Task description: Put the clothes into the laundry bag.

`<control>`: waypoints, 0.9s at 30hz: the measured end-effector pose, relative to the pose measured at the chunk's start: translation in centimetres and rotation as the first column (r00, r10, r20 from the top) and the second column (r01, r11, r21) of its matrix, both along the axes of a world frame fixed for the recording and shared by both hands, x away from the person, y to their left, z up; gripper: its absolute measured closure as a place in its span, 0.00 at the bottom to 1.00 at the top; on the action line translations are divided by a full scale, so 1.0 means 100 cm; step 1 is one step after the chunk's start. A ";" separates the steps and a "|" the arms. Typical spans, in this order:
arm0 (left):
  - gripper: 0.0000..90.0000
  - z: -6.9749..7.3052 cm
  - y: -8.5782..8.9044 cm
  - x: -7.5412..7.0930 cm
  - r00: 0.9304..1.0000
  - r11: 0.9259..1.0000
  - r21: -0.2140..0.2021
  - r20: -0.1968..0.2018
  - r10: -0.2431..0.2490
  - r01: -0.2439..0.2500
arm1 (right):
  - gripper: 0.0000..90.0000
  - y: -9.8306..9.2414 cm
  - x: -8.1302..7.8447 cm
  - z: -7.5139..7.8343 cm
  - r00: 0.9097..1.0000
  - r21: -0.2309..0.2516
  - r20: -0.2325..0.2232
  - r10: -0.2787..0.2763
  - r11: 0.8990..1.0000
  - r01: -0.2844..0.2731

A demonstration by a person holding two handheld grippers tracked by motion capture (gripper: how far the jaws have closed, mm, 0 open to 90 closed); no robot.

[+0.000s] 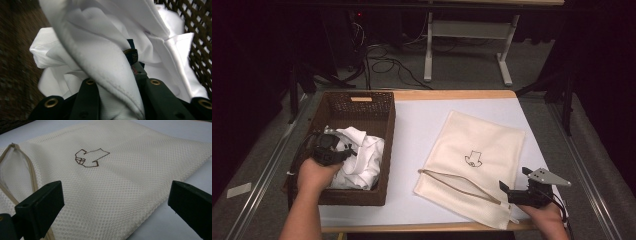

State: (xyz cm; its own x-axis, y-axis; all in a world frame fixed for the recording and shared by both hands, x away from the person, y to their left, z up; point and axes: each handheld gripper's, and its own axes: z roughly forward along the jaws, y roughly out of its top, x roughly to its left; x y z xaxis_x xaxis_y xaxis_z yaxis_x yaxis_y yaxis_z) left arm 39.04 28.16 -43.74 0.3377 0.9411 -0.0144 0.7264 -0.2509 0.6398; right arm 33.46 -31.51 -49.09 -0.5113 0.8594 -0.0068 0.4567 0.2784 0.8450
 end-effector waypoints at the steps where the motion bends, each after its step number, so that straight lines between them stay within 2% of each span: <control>1: 0.82 0.002 0.000 -0.003 0.999 1.000 0.007 0.038 0.007 -0.007 | 0.01 0.000 0.000 0.000 1.000 0.000 0.002 -0.001 1.000 0.001; 4: 0.83 0.008 0.003 -0.009 0.993 1.000 -0.026 0.120 0.016 -0.013 | 0.01 0.000 0.000 0.000 1.000 0.002 0.008 -0.004 1.000 0.004; 7: 0.83 0.011 0.005 -0.017 0.980 0.999 -0.042 0.198 0.035 -0.027 | 0.01 0.000 -0.001 -0.001 1.000 0.009 0.013 -0.006 1.000 0.006; 9: 0.83 0.013 0.004 -0.021 0.967 0.999 -0.029 0.250 0.046 -0.040 | 0.01 0.001 0.000 -0.002 1.000 0.009 0.016 -0.008 1.000 0.008; 10: 0.83 0.014 0.004 -0.023 0.964 0.999 -0.028 0.263 0.047 -0.041 | 0.01 0.001 -0.001 -0.002 1.000 0.006 0.020 -0.007 1.000 0.007; 13: 0.83 0.016 0.003 -0.029 0.943 0.998 -0.007 0.329 0.055 -0.056 | 0.01 0.002 -0.001 -0.003 0.999 0.006 0.033 -0.005 1.000 0.005; 15: 0.83 0.017 0.002 -0.034 0.927 0.999 -0.004 0.372 0.051 -0.054 | 0.01 0.002 -0.002 -0.003 0.999 0.009 0.046 -0.013 1.000 0.012; 16: 0.83 0.018 0.002 -0.035 0.922 0.999 -0.009 0.384 0.053 -0.054 | 0.01 0.002 -0.002 -0.003 0.998 0.009 0.055 -0.021 1.000 0.020; 17: 0.83 0.019 0.004 -0.036 0.918 0.998 -0.029 0.392 0.060 -0.053 | 0.01 0.002 -0.002 -0.003 0.998 0.010 0.061 -0.025 1.000 0.024; 19: 0.83 0.021 0.007 -0.039 0.906 0.997 -0.056 0.416 0.080 -0.062 | 0.01 0.003 -0.002 -0.004 0.997 0.008 0.071 -0.030 1.000 0.030; 20: 0.83 0.021 0.008 -0.041 0.898 0.995 -0.068 0.431 0.089 -0.066 | 0.01 0.003 -0.002 -0.004 0.997 0.009 0.071 -0.033 0.999 0.032; 21: 0.83 0.023 0.010 -0.043 0.885 0.994 -0.088 0.455 0.095 -0.061 | 0.01 0.003 -0.002 -0.005 0.997 0.004 0.076 -0.033 0.999 0.033; 22: 0.83 0.023 0.011 -0.045 0.880 0.994 -0.096 0.464 0.098 -0.060 | 0.01 0.004 -0.002 -0.006 0.996 0.004 0.077 -0.037 0.999 0.036; 26: 0.83 0.026 0.012 -0.050 0.853 0.991 -0.121 0.508 0.118 -0.064 | 0.01 0.004 -0.003 -0.007 0.996 -0.012 0.082 -0.036 0.999 0.037; 27: 0.83 0.026 0.013 -0.051 0.851 0.990 -0.124 0.512 0.119 -0.064 | 0.01 0.004 -0.003 -0.007 0.996 -0.015 0.087 -0.035 0.999 0.036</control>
